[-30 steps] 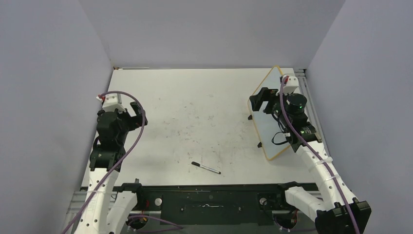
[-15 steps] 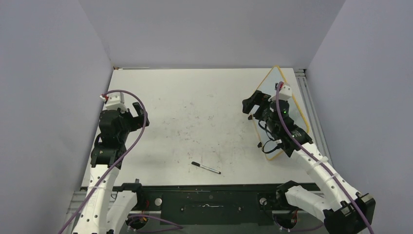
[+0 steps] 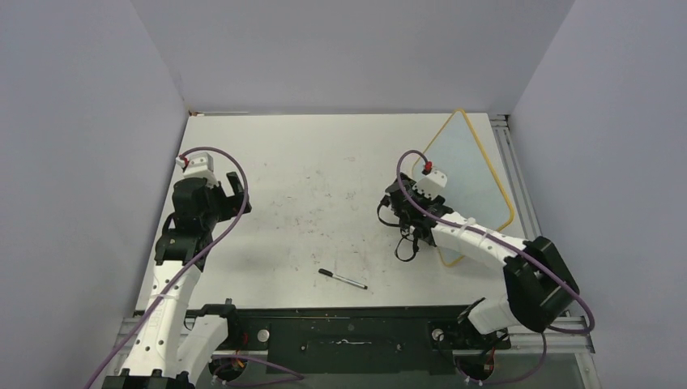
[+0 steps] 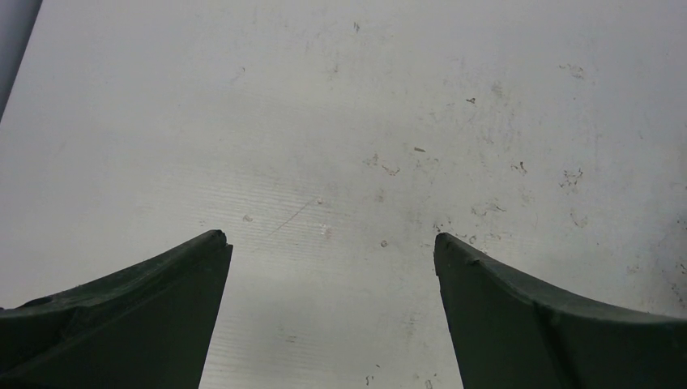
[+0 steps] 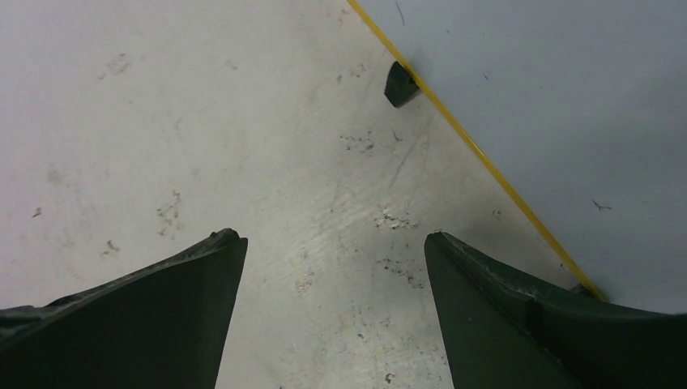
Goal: Write a sentence on the whiteboard
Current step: Move the whiteboard to the center of the board.
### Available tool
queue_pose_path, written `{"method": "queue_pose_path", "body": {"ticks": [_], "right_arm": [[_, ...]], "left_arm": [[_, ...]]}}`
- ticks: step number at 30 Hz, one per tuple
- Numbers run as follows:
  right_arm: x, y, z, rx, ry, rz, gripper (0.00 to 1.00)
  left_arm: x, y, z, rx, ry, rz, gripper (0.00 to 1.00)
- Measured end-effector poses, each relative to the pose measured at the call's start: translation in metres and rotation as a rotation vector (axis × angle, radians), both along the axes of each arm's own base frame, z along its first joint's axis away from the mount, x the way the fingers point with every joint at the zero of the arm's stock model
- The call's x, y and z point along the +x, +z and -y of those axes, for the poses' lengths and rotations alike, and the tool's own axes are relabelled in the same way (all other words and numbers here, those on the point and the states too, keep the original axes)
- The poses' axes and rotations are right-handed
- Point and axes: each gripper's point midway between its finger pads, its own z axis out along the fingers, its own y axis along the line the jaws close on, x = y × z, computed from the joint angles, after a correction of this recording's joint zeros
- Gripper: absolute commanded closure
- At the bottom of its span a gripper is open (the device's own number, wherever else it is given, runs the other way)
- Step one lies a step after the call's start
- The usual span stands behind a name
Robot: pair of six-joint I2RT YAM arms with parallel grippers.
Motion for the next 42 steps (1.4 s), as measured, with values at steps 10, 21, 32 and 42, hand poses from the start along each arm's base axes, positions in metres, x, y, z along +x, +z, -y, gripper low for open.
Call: {"method": "queue_pose_path", "body": {"ticks": [10,21,32,42], "right_arm": [[0.022,-0.056,0.004,-0.076,-0.239,-0.089,0.24],[0.058,-0.061,0.004,-0.141,-0.414,-0.06,0.33],[0.056,-0.084,0.041,-0.225,-0.553,-0.097,0.38],[0.062,-0.084,0.057,-0.215,-0.599,-0.093,0.44]], "left_arm": [[-0.002,0.004,0.004,-0.015,-0.023,0.016,0.04],[0.0,-0.002,0.012,-0.036,-0.061,-0.011,0.04],[0.002,-0.003,0.021,-0.059,-0.104,-0.022,0.04],[0.002,-0.005,0.024,-0.068,-0.12,-0.03,0.04]]}}
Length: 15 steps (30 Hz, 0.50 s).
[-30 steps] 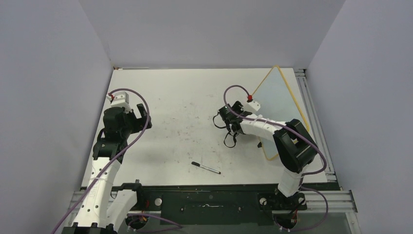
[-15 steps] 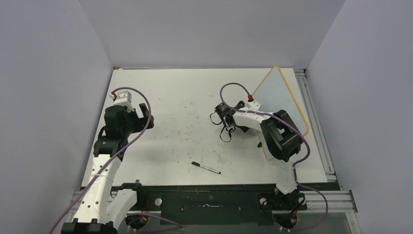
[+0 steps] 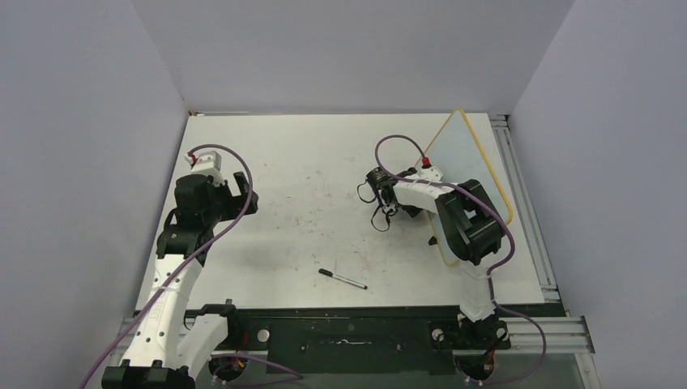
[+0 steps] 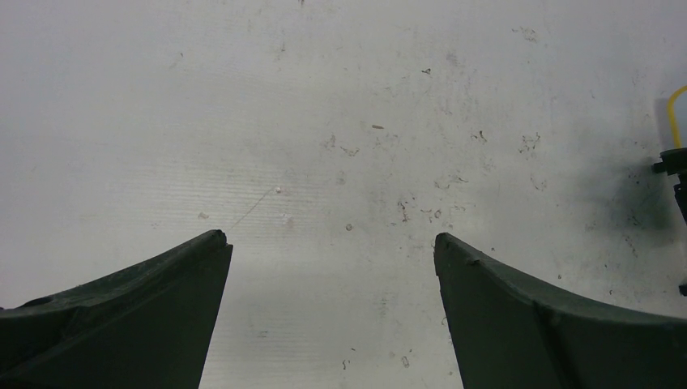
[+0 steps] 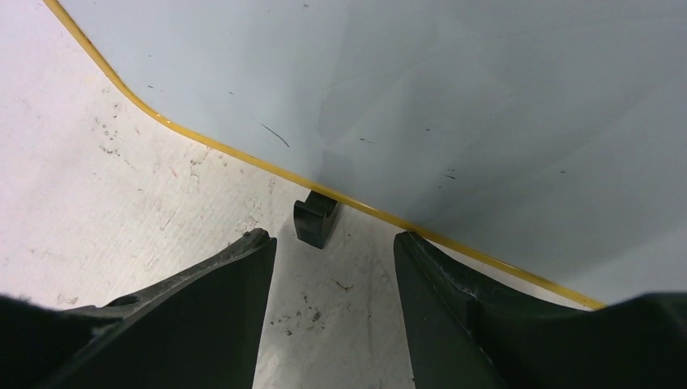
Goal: Write a sentence on the whiteboard
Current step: Move the whiteboard to the center of the board.
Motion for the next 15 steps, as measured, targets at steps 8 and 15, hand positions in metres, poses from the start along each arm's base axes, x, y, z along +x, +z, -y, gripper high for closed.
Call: {"method": "queue_pose_path", "body": {"ticks": [8,15], "right_arm": [[0.009,-0.003,-0.001,0.008,-0.008,0.007,0.45],[0.009,-0.011,0.003,-0.02,-0.02,-0.01,0.55]], "left_arm": [[0.0,0.0,0.0,-0.001,-0.002,-0.002,0.04],[0.0,-0.001,0.001,-0.002,-0.003,-0.002,0.04]]}}
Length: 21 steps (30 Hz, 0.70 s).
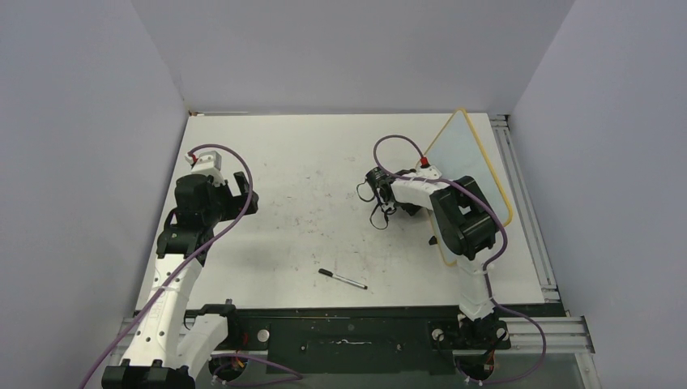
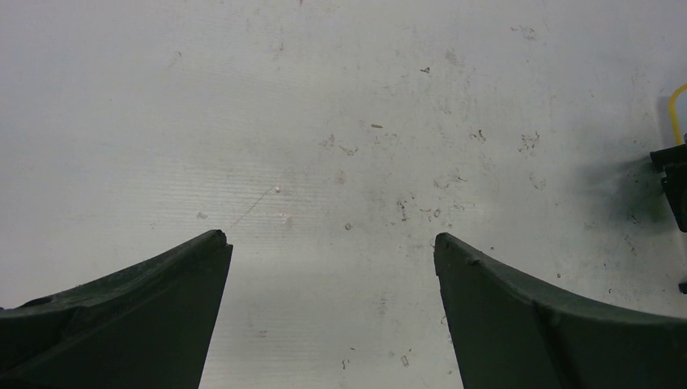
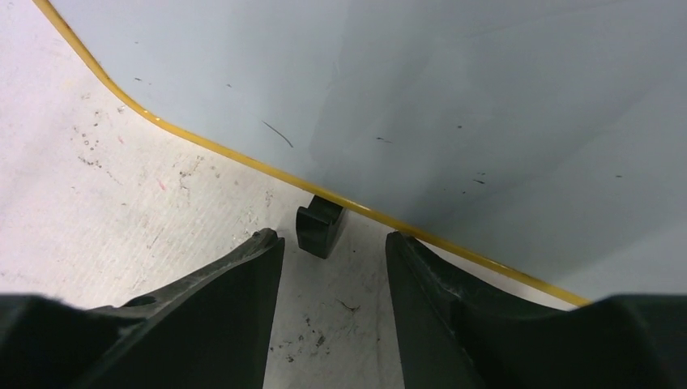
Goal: Write a sentence on the whiteboard
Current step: Move the whiteboard to the center of the board.
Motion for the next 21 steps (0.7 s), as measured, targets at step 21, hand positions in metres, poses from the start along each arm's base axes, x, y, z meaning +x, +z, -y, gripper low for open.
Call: {"method": "queue_pose_path", "body": {"ticks": [21], "right_arm": [[0.0039,-0.0009,-0.0012,0.012,0.002,0.009,0.95]], "left_arm": [[0.0008,-0.0022,-0.0007,0.0,0.002,-0.008,0.04]]}}
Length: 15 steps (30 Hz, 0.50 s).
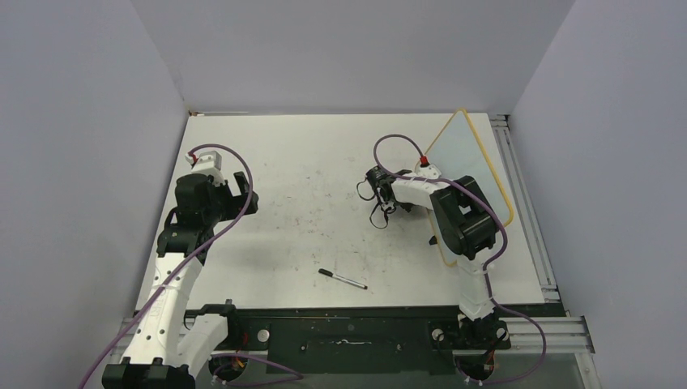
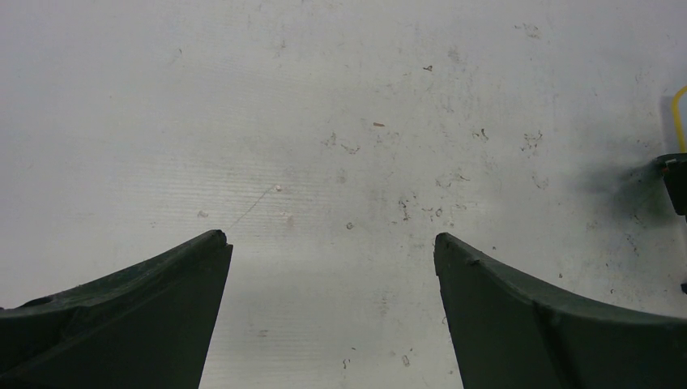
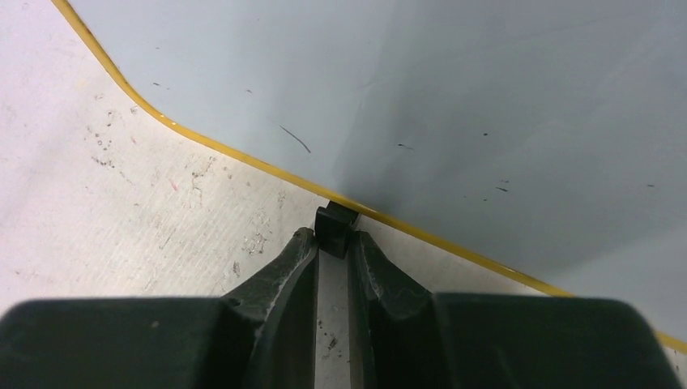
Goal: Write a sentence on the whiteboard
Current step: Move the whiteboard to the center of the board.
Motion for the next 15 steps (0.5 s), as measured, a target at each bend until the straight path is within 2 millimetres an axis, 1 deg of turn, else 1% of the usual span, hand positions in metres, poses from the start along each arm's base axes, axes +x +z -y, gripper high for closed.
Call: {"method": "queue_pose_path", "body": {"ticks": [6,15], "right_arm": [[-0.001,-0.001,-0.002,-0.045,0.057,-0.032,0.95],[-0.006,-0.002,-0.012,-0.135,0.179,-0.054,0.95]], "left_arm": [[0.0,-0.001,-0.002,-0.002,0.004,-0.003,0.04],[0.001,0.0,-0.003,-0.013,0.003,-0.003,0.04]]}}
